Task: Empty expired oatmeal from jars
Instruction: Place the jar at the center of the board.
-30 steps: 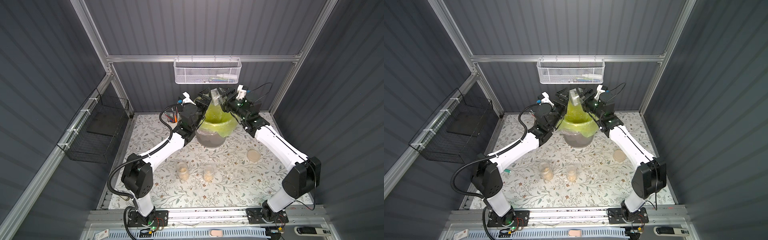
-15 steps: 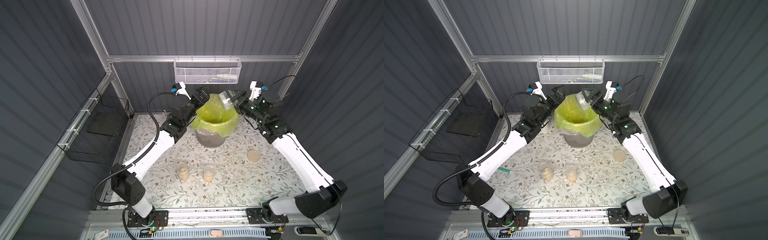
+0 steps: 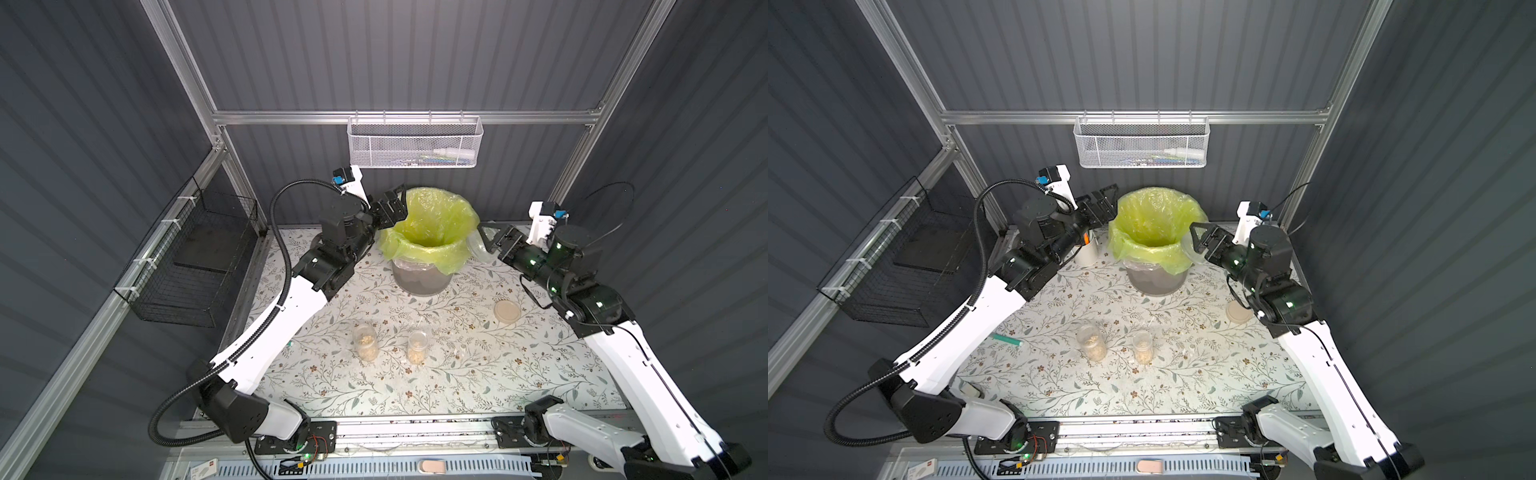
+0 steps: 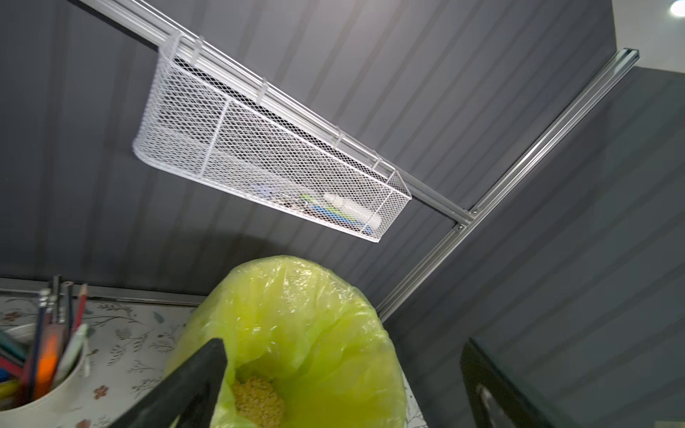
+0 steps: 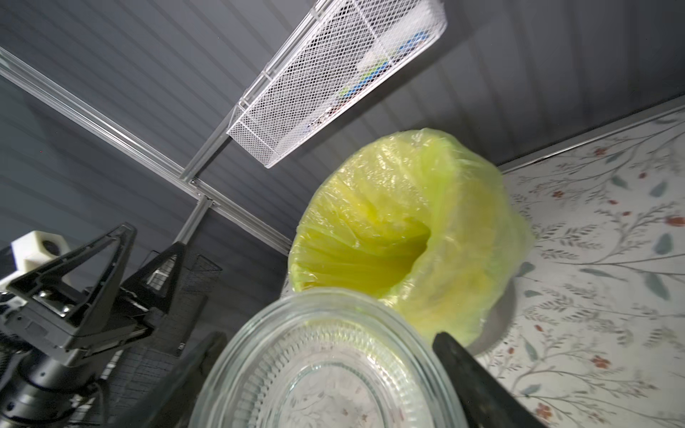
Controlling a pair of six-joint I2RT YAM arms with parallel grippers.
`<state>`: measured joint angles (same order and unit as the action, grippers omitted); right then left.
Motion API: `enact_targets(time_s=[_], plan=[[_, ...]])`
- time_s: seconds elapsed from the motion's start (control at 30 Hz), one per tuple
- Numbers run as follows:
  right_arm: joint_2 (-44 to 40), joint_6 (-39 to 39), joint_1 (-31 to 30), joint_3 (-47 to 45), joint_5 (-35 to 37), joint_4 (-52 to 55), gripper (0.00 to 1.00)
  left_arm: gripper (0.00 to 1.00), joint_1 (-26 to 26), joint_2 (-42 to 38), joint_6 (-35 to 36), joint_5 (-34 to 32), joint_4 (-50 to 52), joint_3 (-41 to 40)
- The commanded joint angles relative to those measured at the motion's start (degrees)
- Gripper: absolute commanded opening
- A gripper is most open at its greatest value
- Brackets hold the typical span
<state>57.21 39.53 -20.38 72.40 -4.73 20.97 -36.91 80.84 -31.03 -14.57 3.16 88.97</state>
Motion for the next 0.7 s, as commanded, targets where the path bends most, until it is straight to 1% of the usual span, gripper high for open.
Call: enact_targets(time_s=[0.0, 0.17, 0.23, 0.27, 0.33, 0.47, 0.5, 0.67], plan=[[-4.3, -6.1, 0.2, -1.8, 5.4, 5.0, 0.52, 1.00, 0.3, -2.6, 6.2, -3.0, 3.2, -1.9], [-10.9, -8.6, 0.2, -8.5, 11.3, 9.3, 0.52, 1.00, 0.3, -6.4, 8.3, -3.6, 3.6, -6.6], [-13.3, -9.0, 0.2, -11.1, 12.8, 10.5, 0.52, 1.00, 0.3, -7.2, 8.3, -3.6, 5.3, -7.5], [-14.7, -8.7, 0.1, -12.7, 13.6, 11.1, 0.52, 1.00, 0.3, -7.5, 8.4, -3.7, 6.0, -7.5], [-17.4, -7.9, 0.1, -15.8, 15.2, 12.2, 0.52, 1.00, 0.3, -8.3, 8.6, -4.4, 7.5, -11.0], [-21.4, -7.1, 0.0, -20.7, 19.7, 15.0, 0.52, 1.00, 0.3, -11.2, 10.5, -7.3, 7.5, -16.3], [-22.2, -6.9, -0.1, -22.2, 21.4, 15.7, 0.52, 1.00, 0.3, -12.0, 10.5, -8.9, 7.8, -17.5], [-25.0, -5.5, -0.9, -30.2, 24.5, 15.0, 0.53, 1.00, 0.3, -15.7, 10.0, -12.2, 7.3, -24.3]])
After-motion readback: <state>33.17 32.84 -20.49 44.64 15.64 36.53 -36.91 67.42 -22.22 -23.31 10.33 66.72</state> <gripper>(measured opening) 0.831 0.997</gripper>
